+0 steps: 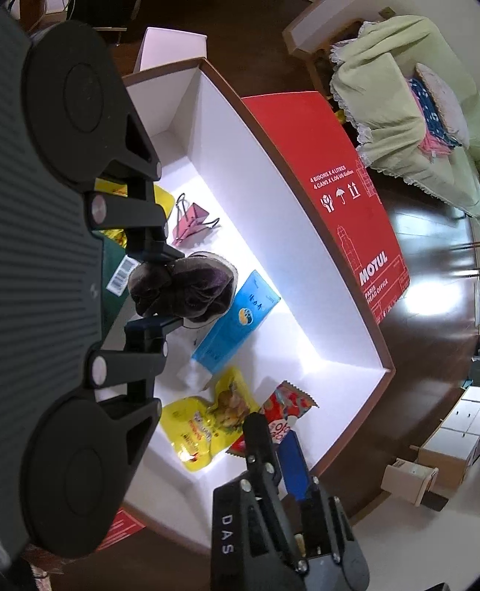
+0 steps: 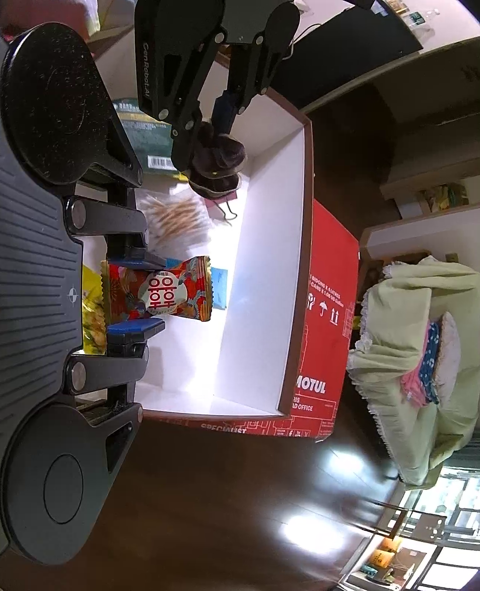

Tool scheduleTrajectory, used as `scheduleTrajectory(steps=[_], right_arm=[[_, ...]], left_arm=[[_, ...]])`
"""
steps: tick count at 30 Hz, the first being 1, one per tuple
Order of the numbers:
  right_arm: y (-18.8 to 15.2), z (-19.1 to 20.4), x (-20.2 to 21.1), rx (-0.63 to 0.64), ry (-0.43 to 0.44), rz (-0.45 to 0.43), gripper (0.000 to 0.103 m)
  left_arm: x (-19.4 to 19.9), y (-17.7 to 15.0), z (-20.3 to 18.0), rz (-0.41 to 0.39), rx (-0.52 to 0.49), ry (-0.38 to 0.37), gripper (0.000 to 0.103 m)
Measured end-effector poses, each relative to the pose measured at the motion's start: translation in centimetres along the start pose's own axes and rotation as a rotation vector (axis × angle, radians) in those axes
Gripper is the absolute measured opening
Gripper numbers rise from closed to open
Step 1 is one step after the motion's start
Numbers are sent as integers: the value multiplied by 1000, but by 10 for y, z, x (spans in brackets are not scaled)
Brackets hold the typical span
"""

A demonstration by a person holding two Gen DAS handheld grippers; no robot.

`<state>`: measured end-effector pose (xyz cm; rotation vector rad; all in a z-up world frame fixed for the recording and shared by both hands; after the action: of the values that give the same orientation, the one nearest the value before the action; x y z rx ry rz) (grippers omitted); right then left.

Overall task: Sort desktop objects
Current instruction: 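Carry the purple bundle with the left tool while the right tool carries the candy packet into the box, then open the left tool releasing the bundle while the right tool releases the candy packet in the box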

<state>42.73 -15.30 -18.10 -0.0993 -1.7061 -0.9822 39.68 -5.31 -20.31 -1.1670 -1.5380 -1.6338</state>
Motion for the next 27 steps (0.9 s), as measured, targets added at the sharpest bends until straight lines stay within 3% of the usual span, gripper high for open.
scheduleTrajectory(steps=[11,23,27], right_arm=[[18,-11,-41,109,-42,53,27],[18,-19,-60,-17,-61,68,27],[19,-20,-58,-28,-60,68,27]], left_arm=[[-26,20,14,1,31,10,25],[-47,31,20,-6,63,-25,25],[-52,35,17,-19,63,-30,37]])
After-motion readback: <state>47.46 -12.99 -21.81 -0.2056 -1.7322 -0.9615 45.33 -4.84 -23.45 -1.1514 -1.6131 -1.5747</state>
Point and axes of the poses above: each gripper's, at about its wrist camera, not at the fingertips, and x roughly against the way its jaws point, z to its left, y to its top, the point moved 7 cm from there along -x, roughly the way its jaws point, and after that the axes turned 14 degrees about x, right-handed, at the moved point
